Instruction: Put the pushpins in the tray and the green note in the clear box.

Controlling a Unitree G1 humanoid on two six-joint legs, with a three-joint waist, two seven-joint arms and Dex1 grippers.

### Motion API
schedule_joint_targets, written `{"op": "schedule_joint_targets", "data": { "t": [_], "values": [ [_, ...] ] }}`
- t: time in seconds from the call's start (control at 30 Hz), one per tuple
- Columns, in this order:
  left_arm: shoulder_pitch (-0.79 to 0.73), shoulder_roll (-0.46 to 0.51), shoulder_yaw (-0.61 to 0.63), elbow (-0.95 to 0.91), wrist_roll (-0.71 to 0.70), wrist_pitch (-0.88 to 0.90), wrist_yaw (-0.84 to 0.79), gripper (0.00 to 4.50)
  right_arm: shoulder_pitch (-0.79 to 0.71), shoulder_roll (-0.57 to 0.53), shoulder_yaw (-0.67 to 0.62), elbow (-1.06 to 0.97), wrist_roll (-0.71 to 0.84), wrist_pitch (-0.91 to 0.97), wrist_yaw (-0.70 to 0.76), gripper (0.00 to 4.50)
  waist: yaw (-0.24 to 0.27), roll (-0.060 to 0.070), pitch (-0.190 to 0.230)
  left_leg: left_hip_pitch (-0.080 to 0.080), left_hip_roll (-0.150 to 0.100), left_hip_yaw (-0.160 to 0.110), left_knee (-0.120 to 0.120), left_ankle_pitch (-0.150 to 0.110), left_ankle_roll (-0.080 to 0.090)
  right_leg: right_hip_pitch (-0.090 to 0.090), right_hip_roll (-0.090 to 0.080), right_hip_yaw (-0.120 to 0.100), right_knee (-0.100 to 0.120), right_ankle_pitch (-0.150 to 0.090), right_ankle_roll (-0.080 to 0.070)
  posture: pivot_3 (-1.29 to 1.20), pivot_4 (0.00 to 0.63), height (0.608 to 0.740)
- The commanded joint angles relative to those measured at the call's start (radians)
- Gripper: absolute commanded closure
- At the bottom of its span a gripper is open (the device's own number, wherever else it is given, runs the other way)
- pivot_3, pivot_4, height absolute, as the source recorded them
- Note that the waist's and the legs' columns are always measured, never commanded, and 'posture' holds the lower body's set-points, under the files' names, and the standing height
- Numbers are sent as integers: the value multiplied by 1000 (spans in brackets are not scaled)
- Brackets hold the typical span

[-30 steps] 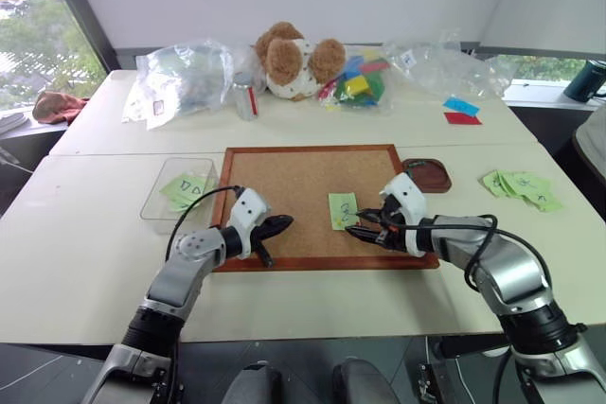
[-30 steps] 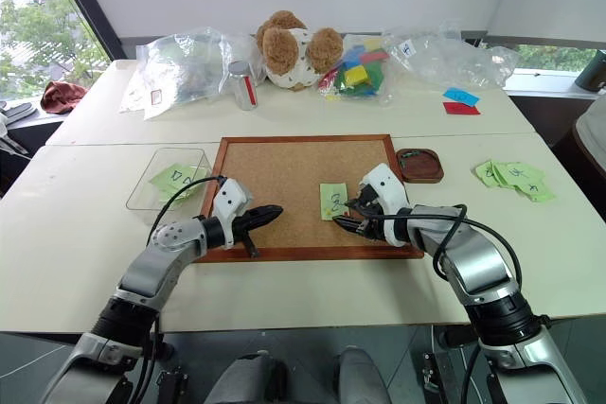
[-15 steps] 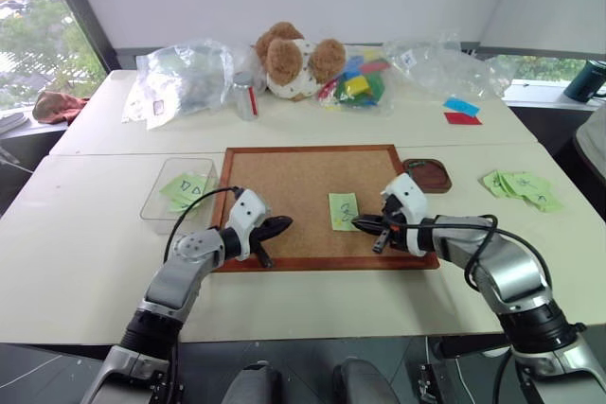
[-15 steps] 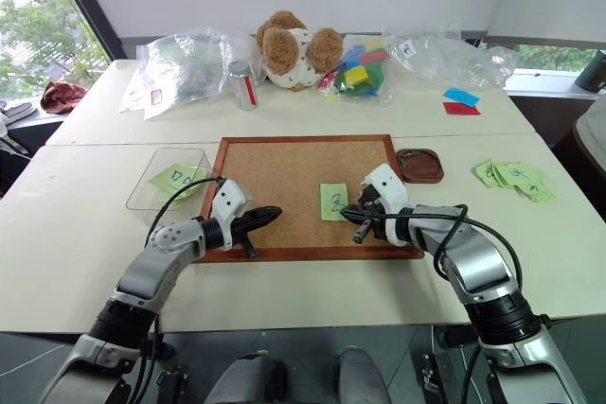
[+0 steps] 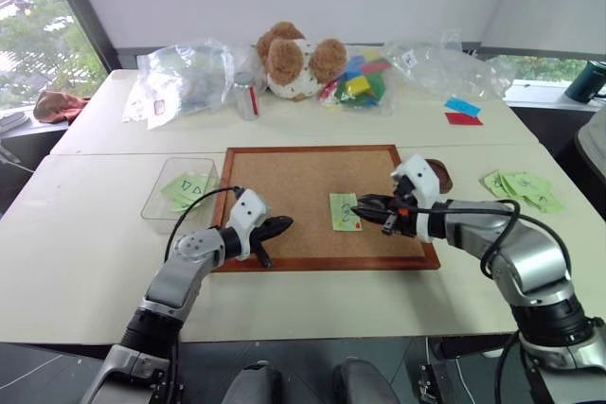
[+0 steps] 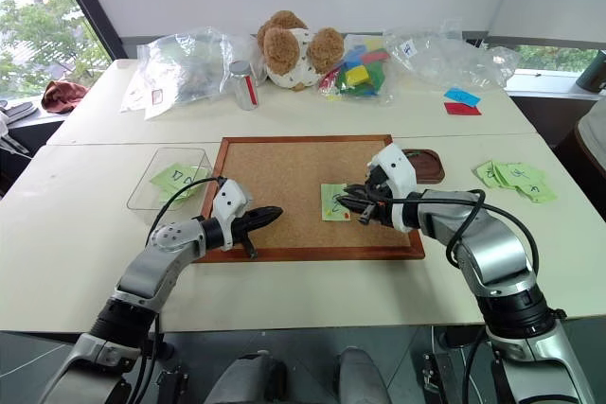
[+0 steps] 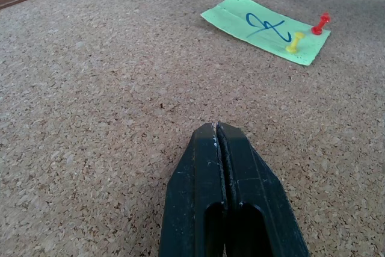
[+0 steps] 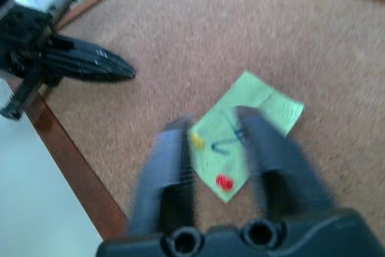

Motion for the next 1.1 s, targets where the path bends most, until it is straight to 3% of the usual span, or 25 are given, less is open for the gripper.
{"op": "schedule_joint_targets", "data": {
  "t": [0.03, 0.43, 0.53, 0.63, 1.1],
  "values": [
    [28, 7, -13, 28, 22, 24, 1, 4500, 5, -4, 16, -5, -22, -37, -2, 2166, 0, 0, 0, 0, 0, 0, 0, 0, 0, 0, 0, 0, 0, 0, 0, 0, 150, 740],
    [35, 15, -10, 20, 23, 27, 2, 4500, 38, 9, 56, 86, -82, -121, 3, 2166, 0, 0, 0, 0, 0, 0, 0, 0, 0, 0, 0, 0, -1, 0, 0, 0, 150, 740],
    [36, 17, -9, 20, 24, 27, 2, 4500, 39, 14, 52, 87, -79, -123, 5, 2993, -1, 0, 0, 0, 0, 0, 0, 0, 0, 0, 0, 0, -1, 0, 0, 0, 150, 740],
    [38, 18, -10, 19, 24, 29, 1, 4500, 41, 14, 52, 85, -79, -124, 7, 4454, -1, 0, 0, 0, 0, 0, 0, 0, 0, 0, 0, 0, -1, 0, 0, 0, 150, 740],
    [37, 18, -29, 39, 34, 29, -8, 4500, -9, -17, -36, -55, 8, -15, 11, 4454, 0, 0, 0, 0, 0, 0, -1, 0, 0, 0, 0, 0, -1, 0, 0, 0, 150, 740]
  ]
}}
